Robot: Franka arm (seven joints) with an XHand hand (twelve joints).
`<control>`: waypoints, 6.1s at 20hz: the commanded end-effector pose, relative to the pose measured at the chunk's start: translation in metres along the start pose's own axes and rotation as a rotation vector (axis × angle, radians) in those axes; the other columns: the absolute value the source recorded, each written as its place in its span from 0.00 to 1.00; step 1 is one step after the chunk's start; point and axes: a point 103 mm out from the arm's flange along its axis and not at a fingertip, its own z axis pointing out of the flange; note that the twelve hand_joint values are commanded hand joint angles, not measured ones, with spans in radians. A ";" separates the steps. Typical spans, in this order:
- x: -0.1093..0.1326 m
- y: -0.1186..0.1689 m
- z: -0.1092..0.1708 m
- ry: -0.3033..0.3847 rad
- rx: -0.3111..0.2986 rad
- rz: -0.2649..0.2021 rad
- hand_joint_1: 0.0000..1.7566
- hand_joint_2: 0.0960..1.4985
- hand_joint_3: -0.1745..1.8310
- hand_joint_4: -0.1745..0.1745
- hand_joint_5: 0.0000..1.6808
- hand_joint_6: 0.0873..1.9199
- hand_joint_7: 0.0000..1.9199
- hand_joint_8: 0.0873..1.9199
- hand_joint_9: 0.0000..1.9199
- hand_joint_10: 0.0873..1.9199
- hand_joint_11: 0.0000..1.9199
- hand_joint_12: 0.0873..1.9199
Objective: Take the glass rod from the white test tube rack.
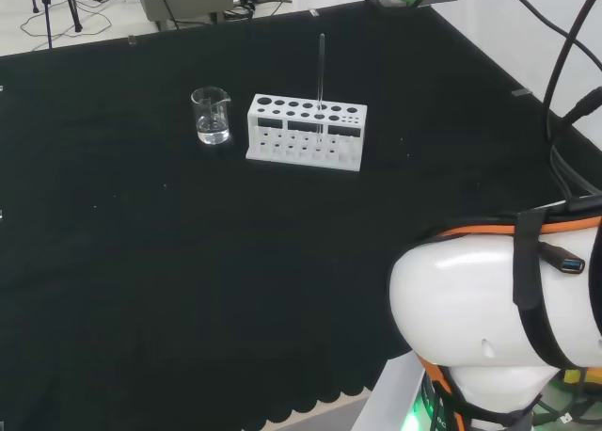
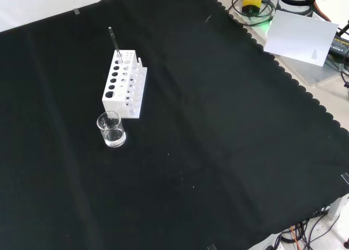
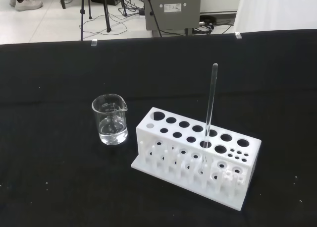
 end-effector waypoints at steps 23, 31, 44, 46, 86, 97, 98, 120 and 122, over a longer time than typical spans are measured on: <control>0.004 0.054 0.025 -0.012 -0.022 -0.052 0.38 0.80 0.00 0.04 0.14 0.00 0.12 0.44 0.25 0.42 0.12 0.72; -0.015 0.100 0.028 0.015 -0.045 -0.040 0.39 0.80 0.00 0.00 0.24 0.00 0.26 0.46 0.35 0.41 0.19 0.70; -0.048 0.165 0.049 0.012 -0.024 -0.022 0.39 0.80 0.00 0.00 0.26 0.14 0.32 0.46 0.41 0.41 0.25 0.69; -0.052 0.174 0.054 0.007 -0.016 -0.020 0.39 0.81 0.00 0.00 0.23 0.24 0.33 0.46 0.42 0.41 0.25 0.69; -0.070 0.276 0.168 0.007 0.115 -0.121 0.38 0.82 0.00 0.00 0.21 0.44 0.37 0.49 0.53 0.48 0.44 0.65; -0.058 0.261 0.173 -0.011 0.148 -0.133 0.38 0.82 0.00 0.00 0.21 0.44 0.38 0.50 0.56 0.49 0.47 0.65; -0.057 0.260 0.174 -0.010 0.148 -0.133 0.38 0.82 0.00 0.00 0.21 0.44 0.38 0.50 0.56 0.49 0.47 0.65; -0.070 0.271 0.208 0.001 0.192 -0.106 0.39 0.82 0.00 0.00 0.24 0.44 0.42 0.52 0.58 0.52 0.50 0.65; -0.073 0.269 0.212 0.003 0.198 -0.105 0.39 0.83 0.00 0.00 0.24 0.45 0.42 0.52 0.59 0.52 0.51 0.65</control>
